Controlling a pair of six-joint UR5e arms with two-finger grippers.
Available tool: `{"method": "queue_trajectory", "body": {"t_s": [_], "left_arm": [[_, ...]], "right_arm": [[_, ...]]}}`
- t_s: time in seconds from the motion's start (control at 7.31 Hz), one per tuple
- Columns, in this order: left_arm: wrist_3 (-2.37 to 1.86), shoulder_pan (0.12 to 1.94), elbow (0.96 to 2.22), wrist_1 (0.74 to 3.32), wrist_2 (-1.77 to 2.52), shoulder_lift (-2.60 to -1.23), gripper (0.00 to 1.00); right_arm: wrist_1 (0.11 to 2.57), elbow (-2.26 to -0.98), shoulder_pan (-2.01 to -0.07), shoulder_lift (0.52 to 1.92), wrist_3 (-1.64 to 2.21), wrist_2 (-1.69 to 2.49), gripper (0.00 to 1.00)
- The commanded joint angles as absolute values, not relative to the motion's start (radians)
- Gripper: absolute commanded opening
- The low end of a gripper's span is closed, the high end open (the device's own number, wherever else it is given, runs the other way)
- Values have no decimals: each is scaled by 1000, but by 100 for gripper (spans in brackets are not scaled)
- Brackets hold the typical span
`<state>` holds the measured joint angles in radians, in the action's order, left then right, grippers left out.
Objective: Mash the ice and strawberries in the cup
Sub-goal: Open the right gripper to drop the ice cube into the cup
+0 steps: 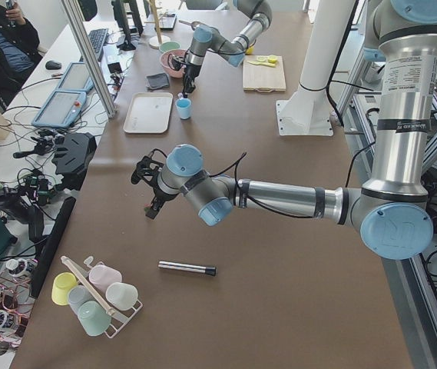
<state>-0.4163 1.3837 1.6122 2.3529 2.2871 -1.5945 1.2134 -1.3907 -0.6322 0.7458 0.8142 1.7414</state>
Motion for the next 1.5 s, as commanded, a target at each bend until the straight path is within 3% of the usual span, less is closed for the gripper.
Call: {"method": "queue_trajectory", "body": {"t_s": [0.0, 0.41, 0.55, 0.68, 1.37], "left_arm": [[-416, 1384, 1614, 2353, 2287, -1591, 98], [-416, 1382, 1614, 2353, 2289, -1589, 98], [-416, 1382, 1612, 2353, 2287, -1588, 98], [-414, 1382, 1612, 2353, 2289, -1589, 98], [-419, 1382, 1640, 2341, 2289, -1597, 98]], "right_arm": [[1215, -1388, -626, 742, 818, 1738, 0], [1216, -1379, -620, 739, 811, 1736, 0], [1215, -1379, -617, 739, 811, 1735, 22], [1215, -1379, -617, 735, 811, 1733, 96], [1219, -1407, -667, 727, 801, 1758, 100]]}}
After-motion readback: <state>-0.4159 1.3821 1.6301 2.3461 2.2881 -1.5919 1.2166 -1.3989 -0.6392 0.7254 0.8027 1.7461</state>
